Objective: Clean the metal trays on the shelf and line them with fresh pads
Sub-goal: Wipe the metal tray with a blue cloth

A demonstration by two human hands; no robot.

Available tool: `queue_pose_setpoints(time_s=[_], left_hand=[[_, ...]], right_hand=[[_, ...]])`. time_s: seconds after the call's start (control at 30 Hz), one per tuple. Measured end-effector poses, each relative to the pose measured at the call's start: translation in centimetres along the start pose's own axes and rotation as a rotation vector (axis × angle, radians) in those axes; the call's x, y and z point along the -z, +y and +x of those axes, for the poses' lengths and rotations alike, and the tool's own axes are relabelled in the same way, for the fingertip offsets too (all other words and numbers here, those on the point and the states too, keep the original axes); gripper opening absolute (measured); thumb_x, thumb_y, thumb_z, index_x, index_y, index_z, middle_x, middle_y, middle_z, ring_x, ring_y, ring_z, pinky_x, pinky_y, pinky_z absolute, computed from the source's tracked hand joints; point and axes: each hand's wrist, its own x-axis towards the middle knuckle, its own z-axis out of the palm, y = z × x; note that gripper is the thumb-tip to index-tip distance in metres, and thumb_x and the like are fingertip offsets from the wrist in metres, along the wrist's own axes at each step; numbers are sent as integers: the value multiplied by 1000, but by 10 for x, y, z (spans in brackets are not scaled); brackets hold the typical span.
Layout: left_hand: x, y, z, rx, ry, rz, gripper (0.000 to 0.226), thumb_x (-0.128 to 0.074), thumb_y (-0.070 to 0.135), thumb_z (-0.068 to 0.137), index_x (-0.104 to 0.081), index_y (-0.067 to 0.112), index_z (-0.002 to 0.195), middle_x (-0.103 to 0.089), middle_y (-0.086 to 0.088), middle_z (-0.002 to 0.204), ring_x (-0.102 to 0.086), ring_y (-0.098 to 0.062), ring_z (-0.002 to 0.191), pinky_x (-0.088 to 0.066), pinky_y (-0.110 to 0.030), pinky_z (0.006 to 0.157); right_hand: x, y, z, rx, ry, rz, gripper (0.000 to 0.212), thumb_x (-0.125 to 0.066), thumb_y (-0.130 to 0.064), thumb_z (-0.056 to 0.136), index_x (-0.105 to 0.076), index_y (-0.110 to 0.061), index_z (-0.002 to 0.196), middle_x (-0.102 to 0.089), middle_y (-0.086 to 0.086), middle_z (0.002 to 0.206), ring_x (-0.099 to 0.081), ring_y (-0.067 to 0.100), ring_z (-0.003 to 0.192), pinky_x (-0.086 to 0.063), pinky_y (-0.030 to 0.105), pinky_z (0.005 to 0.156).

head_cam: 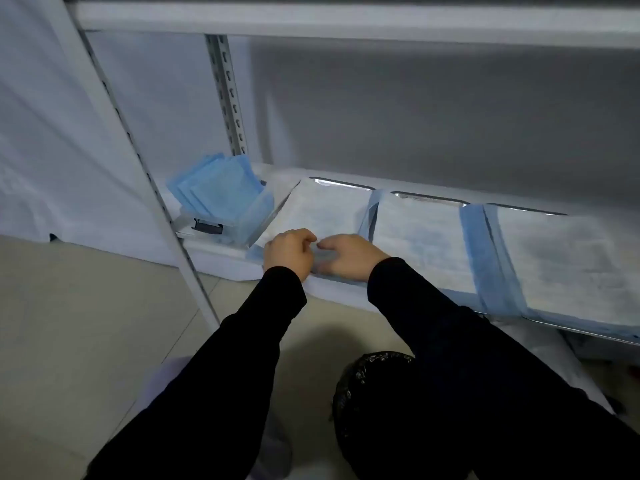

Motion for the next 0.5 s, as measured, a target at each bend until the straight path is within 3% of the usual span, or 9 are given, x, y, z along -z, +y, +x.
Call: queue_pose_setpoints(time_s=[0.1,0.23,0.37,0.5], left_hand=[[-2,-3,5,16,-2,6,36,-42,3,91,-65,14,116,-67,-5,118,-59,-23,112,-42,-34,102],[-5,-7,11,16,-24,-4,35,-42,4,91,-64,14,117,-67,-6,119,-58,-24,113,-41,-35,104],[-4,-8,13,18,-2,-47,34,-43,4,91,-65,13,115,-68,-6,116,-59,-24,111,-42,-33,104],[-2,-6,15,12,4,-83,33,-43,5,91,-66,12,114,-68,-8,115,-60,-25,110,-43,-33,103]], right_hand=[[-5,-2,4,19,-104,-150,74,-70,-43,78,-42,-14,141,-46,5,143,-42,26,131,-35,36,108],[-10,-2,11,30,-142,-284,66,-73,-39,77,-50,-11,131,-54,7,130,-49,27,120,-36,35,103],[-10,3,18,-1,-121,-278,45,-66,-30,85,-56,-7,123,-61,10,120,-57,28,110,-48,36,95],[-8,7,19,-27,-97,-199,22,-48,-20,95,-64,-5,100,-63,14,103,-55,27,90,-41,30,77]])
